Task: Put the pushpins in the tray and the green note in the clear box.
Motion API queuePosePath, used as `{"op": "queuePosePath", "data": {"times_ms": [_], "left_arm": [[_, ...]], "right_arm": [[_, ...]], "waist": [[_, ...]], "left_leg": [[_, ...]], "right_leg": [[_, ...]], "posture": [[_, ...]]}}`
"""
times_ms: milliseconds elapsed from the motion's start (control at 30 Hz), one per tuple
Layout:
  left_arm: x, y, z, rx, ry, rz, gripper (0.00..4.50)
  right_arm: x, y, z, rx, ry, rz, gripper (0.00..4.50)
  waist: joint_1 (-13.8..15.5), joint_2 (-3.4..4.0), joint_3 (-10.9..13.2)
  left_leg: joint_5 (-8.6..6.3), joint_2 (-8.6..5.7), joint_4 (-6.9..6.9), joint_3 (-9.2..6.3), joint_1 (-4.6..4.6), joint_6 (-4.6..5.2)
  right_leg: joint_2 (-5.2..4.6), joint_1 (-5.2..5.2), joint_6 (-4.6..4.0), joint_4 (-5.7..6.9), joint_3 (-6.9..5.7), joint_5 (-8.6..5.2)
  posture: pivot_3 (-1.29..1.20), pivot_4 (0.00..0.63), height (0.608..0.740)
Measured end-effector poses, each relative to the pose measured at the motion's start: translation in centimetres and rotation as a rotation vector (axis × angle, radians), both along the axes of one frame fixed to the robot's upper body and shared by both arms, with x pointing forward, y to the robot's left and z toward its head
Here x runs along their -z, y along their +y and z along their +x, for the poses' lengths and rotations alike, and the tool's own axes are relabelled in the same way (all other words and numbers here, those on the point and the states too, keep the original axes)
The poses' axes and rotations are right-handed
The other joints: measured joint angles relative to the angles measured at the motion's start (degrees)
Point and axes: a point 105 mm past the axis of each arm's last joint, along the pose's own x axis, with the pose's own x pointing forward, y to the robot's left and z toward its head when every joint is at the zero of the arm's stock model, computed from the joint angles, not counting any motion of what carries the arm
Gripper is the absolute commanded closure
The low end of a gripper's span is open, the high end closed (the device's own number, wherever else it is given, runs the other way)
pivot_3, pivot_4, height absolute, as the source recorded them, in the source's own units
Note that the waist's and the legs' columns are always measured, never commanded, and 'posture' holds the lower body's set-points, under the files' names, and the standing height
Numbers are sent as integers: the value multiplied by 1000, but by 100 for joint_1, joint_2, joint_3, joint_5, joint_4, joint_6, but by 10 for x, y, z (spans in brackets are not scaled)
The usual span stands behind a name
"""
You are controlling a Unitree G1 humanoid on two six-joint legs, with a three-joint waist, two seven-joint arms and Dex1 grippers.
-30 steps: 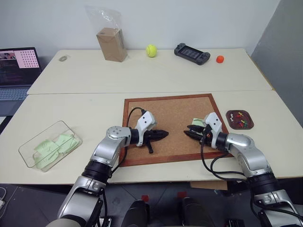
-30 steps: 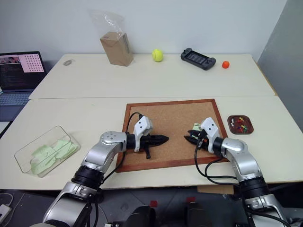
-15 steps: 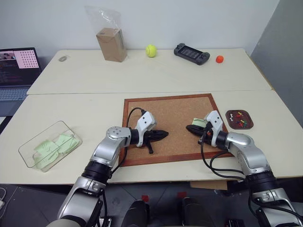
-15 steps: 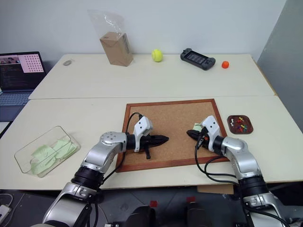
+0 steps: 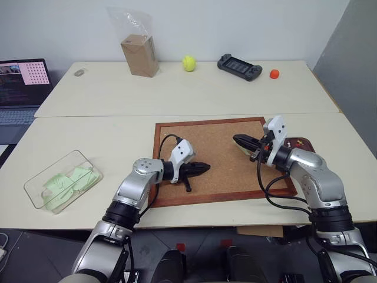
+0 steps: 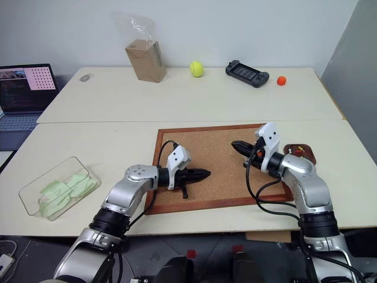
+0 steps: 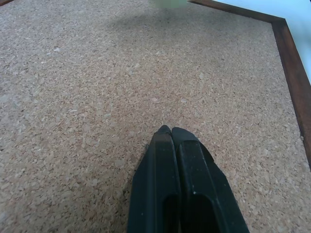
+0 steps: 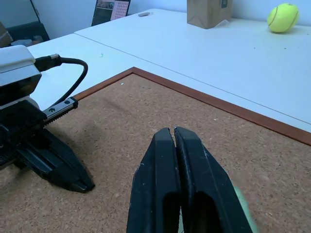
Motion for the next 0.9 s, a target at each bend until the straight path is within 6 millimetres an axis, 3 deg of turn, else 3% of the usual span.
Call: {"op": "queuePosePath", "data": {"times_ms": [133,167,433,600,733,900], "left_arm": [[0,-1,0,0,0,-2,4500],[0,0,0,0,3,-6,4105],[-15,-11,0,24,23,-121,2630],[-60,-15,10,97,-189,-158,1505],[-70,-15,12,170,-362,-93,702],[-67,-15,17,253,-487,-24,702]], "right_arm": [[-1,-3,1,15,3,2,4488],[-2,-4,1,19,1,1,4500],[-13,0,-5,-4,-11,14,4500],[-15,-2,-7,-9,-5,-1,4500],[-14,-4,-8,-16,12,-11,4500],[-20,0,-15,-67,23,-2,4500]], "waist": [[2,0,0],[1,0,0],[3,-3,2],[4,-4,3],[2,-4,3],[2,-4,3]], "left_leg": [[0,-1,0,2,0,0],[0,0,0,3,0,0],[0,0,5,-2,-24,0],[1,0,3,-1,-37,-1],[1,-3,4,3,-36,-1],[1,-7,4,4,-37,0]], "right_leg": [[0,0,0,0,0,0],[0,0,0,0,0,0],[0,-15,0,0,-5,0],[2,-29,0,-1,-7,0],[1,-29,0,-2,-3,0],[3,-29,0,-3,-5,0]], "posture": [[0,150,740],[0,150,740],[0,150,740],[0,150,740],[0,150,740],[0,150,740]]}}
